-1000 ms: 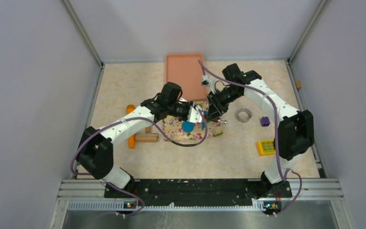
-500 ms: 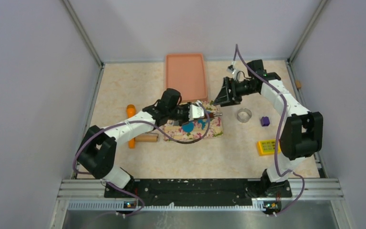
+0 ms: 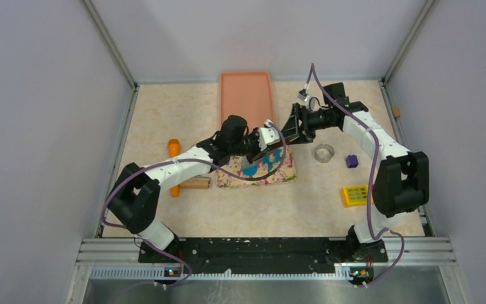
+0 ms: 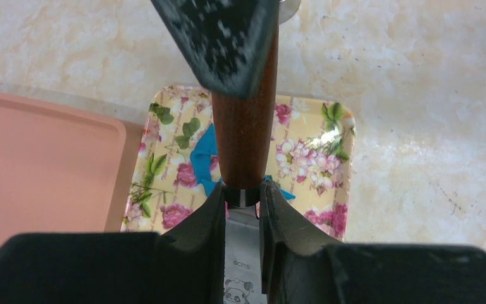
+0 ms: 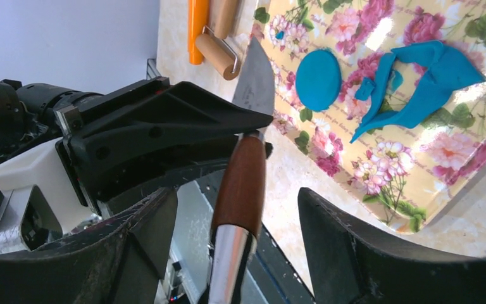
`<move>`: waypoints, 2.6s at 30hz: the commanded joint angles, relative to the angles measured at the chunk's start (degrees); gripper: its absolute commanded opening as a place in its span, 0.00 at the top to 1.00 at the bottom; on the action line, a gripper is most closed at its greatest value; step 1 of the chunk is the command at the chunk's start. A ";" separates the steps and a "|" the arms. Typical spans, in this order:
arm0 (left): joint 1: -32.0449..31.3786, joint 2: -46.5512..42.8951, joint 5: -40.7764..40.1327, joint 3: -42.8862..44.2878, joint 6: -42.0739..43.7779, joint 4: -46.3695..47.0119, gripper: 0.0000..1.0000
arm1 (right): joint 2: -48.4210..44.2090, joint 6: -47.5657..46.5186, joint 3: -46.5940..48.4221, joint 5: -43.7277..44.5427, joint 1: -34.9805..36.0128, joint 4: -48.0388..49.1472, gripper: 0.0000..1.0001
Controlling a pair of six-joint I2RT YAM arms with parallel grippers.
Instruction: Roll out the dumpling wrappers from the dough
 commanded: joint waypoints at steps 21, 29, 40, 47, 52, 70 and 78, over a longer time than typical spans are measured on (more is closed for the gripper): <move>-1.16 2.22 -0.08 5.11 -3.54 3.59 1.00 | -3.25 -0.46 -1.98 6.94 2.41 2.62 0.84; -0.93 -2.14 -2.78 4.82 -3.59 -5.75 0.44 | -5.54 -5.16 -5.97 7.99 -0.19 2.21 1.00; 16.93 -12.46 -5.90 -5.23 -36.81 -17.83 0.31 | -10.92 -7.22 -14.57 11.15 -1.75 7.75 1.00; 25.62 -7.34 -7.42 -8.97 -47.27 -15.73 0.43 | -12.91 -7.39 -13.65 16.58 -1.78 4.26 1.00; 25.87 -4.11 -12.01 -9.80 -51.05 -14.10 0.49 | -13.21 -4.89 -13.23 18.25 -1.77 4.31 1.00; 26.80 2.87 -15.27 -11.77 -56.27 -11.32 0.65 | -9.79 -3.61 -11.98 17.08 -0.73 4.52 1.00; 26.80 4.29 -14.56 -12.03 -56.45 -9.88 0.79 | -9.73 -8.55 -8.46 22.04 3.98 2.01 1.00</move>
